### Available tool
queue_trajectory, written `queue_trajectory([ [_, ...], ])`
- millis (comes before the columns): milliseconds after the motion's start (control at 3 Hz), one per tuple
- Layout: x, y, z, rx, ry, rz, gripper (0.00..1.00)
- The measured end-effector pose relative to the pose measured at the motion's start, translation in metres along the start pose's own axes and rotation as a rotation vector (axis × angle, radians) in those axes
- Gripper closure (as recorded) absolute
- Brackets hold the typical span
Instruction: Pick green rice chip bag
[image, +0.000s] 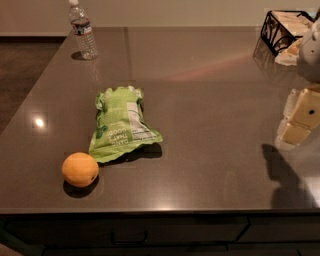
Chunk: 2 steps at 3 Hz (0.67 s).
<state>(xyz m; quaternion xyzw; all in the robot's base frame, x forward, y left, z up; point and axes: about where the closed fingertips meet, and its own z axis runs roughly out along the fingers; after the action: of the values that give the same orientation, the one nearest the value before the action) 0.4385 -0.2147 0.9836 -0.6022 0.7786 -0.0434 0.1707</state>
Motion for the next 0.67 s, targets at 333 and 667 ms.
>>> queue_trajectory([
  [333,0.0,0.0,0.0,0.0,0.0,0.0,0.0],
  [667,-0.01,-0.014,0.012,-0.034,-0.007,0.049,0.0],
])
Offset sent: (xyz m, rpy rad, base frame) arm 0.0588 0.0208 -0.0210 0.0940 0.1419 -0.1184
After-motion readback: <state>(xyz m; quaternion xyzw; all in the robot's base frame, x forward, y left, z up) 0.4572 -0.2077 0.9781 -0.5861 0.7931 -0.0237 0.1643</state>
